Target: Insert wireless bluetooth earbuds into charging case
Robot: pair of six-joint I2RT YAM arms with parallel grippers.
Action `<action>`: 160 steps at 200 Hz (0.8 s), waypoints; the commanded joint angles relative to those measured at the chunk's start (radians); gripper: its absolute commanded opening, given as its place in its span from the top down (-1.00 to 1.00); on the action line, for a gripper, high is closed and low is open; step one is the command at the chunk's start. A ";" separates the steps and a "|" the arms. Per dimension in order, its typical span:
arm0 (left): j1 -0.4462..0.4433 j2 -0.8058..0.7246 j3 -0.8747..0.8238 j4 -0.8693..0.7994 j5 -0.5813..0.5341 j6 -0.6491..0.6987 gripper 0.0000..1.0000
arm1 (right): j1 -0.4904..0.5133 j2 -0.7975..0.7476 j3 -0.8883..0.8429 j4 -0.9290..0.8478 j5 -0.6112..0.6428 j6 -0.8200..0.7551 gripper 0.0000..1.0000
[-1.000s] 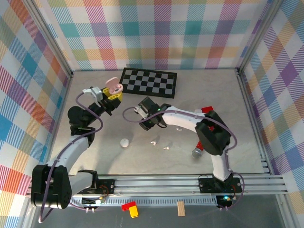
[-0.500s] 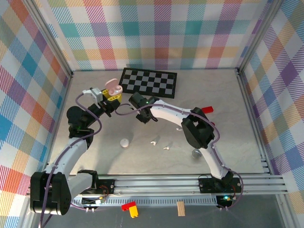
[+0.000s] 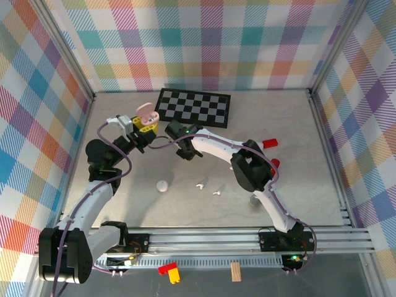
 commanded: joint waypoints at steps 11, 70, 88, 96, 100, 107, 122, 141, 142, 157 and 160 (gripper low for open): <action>0.015 -0.013 0.000 0.014 0.022 0.012 0.32 | -0.009 0.020 0.026 -0.037 0.014 0.002 0.33; 0.015 -0.001 -0.003 0.034 0.036 0.008 0.32 | -0.017 0.038 0.019 -0.049 0.015 0.004 0.36; 0.015 0.003 -0.003 0.042 0.041 0.003 0.32 | -0.017 0.038 0.020 -0.051 0.014 0.007 0.38; 0.015 0.005 -0.002 0.042 0.043 0.002 0.32 | -0.019 0.041 0.019 -0.050 0.013 0.008 0.39; 0.015 0.006 -0.002 0.043 0.043 0.001 0.32 | -0.019 0.043 0.020 -0.049 0.012 0.008 0.39; 0.015 0.008 -0.002 0.047 0.043 0.000 0.32 | -0.019 0.047 0.021 -0.050 0.012 0.007 0.39; 0.015 0.008 0.000 0.048 0.047 -0.003 0.32 | -0.022 0.056 0.026 -0.059 0.010 0.009 0.40; 0.015 0.008 0.004 0.048 0.052 -0.010 0.32 | -0.022 0.060 0.033 -0.070 0.005 0.016 0.49; 0.015 0.007 0.004 0.048 0.052 -0.010 0.32 | -0.022 0.060 0.033 -0.071 0.004 0.017 0.49; 0.015 0.009 0.006 0.049 0.052 -0.010 0.32 | -0.024 0.058 0.038 -0.076 0.003 0.021 0.58; 0.015 0.010 0.006 0.050 0.052 -0.010 0.32 | -0.023 0.057 0.038 -0.077 0.003 0.023 0.59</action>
